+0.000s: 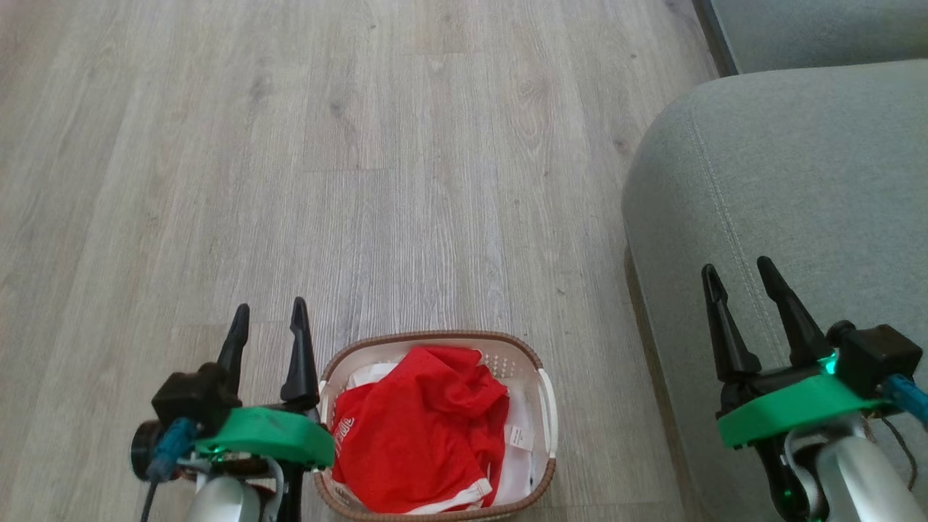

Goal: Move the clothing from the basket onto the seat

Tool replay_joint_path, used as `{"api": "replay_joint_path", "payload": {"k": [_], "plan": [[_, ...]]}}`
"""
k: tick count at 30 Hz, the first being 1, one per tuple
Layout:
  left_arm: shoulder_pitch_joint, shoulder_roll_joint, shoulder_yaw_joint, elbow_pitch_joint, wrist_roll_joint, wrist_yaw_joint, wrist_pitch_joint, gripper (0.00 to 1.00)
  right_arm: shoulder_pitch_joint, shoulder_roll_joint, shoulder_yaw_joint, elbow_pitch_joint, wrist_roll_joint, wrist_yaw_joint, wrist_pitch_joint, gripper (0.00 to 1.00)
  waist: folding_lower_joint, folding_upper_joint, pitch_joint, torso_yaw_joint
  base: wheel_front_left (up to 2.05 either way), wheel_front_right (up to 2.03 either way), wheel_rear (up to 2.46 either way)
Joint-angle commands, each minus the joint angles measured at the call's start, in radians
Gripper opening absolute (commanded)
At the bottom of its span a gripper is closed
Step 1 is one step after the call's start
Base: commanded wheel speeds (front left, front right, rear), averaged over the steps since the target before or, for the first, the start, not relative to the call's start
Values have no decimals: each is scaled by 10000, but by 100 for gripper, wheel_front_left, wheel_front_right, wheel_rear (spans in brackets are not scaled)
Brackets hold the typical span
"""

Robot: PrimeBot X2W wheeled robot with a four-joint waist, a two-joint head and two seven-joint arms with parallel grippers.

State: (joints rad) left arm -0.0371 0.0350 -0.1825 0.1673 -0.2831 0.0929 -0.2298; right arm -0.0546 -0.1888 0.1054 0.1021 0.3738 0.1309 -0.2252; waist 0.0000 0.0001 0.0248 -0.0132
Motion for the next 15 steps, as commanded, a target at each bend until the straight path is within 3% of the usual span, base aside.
{"api": "replay_joint_path", "payload": {"k": [1, 8, 15], "plan": [[-573, 146, 238, -414, 262, 74, -123, 100, -451, -180, 222, -421, -254, -2, -167, 100, 0, -1, 5, 0, 0, 0, 0], [-615, 152, 114, -519, 1018, 219, -320, 100, -478, -250, 322, -555, -948, -2, -366, 100, 0, -1, 34, -15, 0, 0, 0], [-632, 152, 106, -512, 1003, 227, -320, 100, -478, -243, 262, -528, -917, -2, -366, 100, 0, -1, 47, -15, 0, 0, 0]]}}
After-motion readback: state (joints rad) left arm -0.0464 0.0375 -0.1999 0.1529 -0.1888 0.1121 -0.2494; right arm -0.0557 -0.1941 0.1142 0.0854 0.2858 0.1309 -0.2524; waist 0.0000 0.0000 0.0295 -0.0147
